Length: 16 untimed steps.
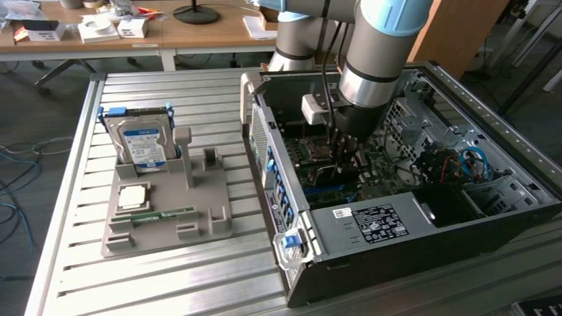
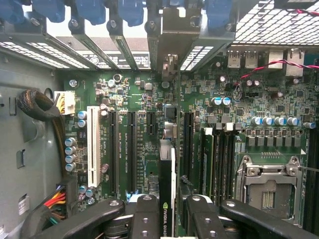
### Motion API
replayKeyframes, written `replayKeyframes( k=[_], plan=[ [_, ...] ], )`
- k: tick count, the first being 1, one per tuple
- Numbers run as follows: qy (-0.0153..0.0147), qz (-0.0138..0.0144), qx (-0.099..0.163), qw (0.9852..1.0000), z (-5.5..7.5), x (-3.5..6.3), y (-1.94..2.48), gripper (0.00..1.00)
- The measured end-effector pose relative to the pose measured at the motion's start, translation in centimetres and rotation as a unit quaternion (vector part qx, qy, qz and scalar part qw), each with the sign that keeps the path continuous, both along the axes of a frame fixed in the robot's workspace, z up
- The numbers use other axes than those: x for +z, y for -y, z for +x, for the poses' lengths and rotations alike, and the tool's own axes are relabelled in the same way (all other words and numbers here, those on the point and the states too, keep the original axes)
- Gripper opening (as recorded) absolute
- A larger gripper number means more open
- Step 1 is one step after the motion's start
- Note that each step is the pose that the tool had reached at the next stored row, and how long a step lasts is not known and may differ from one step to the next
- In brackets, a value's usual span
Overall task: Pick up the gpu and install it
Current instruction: 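Insert the gpu into the slot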
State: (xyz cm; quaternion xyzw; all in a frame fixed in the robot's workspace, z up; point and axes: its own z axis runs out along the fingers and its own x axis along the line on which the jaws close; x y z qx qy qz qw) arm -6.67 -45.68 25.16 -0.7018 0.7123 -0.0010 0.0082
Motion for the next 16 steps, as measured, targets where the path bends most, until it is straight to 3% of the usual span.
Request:
replayKeyframes(
  k=[16],
  plan=[
    [0.0000,-0.0001,0.000,1.0000,0.00,-0.05,0.01,0.25]
  ],
)
